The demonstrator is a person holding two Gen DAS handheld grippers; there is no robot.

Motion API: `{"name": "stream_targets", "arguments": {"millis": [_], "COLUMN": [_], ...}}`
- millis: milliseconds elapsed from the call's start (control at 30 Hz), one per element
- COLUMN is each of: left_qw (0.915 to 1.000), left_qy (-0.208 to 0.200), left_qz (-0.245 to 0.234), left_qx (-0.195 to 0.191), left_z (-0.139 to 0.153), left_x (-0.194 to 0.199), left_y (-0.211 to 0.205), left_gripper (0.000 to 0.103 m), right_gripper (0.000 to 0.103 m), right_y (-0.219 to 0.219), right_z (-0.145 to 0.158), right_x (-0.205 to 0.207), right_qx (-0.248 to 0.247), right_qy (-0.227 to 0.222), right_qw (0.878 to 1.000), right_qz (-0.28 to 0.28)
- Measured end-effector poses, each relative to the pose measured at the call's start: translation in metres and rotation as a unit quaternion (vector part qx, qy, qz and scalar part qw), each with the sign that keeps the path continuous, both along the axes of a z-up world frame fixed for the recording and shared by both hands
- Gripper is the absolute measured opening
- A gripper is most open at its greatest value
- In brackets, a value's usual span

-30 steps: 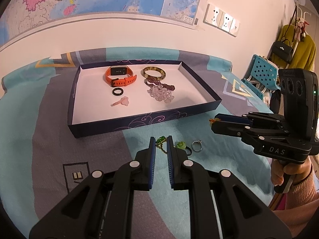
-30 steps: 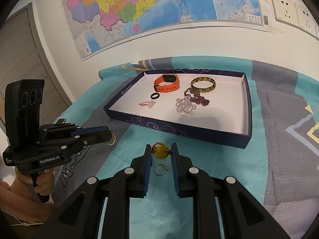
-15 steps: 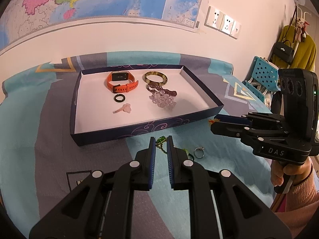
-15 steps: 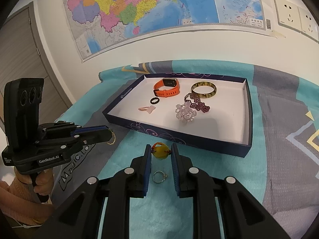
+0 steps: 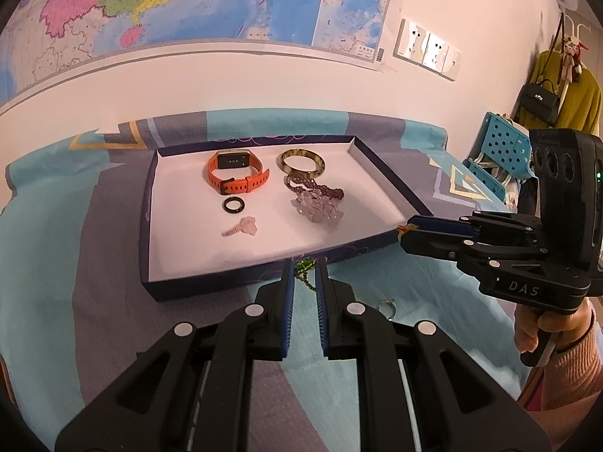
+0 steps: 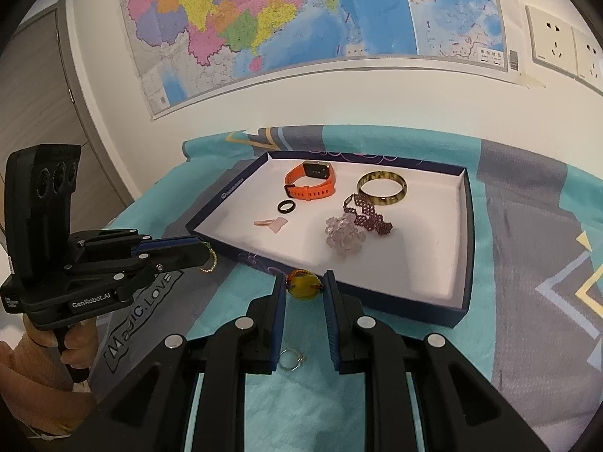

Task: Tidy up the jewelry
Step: 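Carry the ring with the left tool toward the box while the right tool carries the amber bead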

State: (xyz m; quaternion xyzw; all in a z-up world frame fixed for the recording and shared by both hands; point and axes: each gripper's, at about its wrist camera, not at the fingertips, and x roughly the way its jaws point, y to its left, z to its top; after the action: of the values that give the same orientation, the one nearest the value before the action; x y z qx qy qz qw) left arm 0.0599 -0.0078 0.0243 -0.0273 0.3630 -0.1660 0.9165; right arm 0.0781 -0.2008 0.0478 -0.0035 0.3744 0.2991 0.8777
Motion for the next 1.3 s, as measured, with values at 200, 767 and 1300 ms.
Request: {"name": "stream_targets", "arguments": {"millis": [200,767,1300], "left_qw": [1.0000,0.9999,0.9997], "left_qy": [-0.001,-0.001,0.003], "left_qz": [0.003,0.013,0.019], "left_qx": [0.003,0.008,0.015], "left_z": [0.001,0.002,-0.001], "left_x": [0.007,0.024,0.041], "left_y": [-0.001,0.001,0.002], "left_gripper": [0.012,0.012,0.012], "right_gripper": [0.018,0.018,0.018], "right_y": [0.000,0.009,0.018], "right_z": [-0.002,-0.001,-0.007], "right_x": [0.010,0.028,0.043], "right_qx": [-0.005,-0.014,-0.020], "right_qy": [0.001,0.000,0.011], "right_qw": [1.000,1.000,1.000], "right_qz": [-0.006,0.000,0.005]}}
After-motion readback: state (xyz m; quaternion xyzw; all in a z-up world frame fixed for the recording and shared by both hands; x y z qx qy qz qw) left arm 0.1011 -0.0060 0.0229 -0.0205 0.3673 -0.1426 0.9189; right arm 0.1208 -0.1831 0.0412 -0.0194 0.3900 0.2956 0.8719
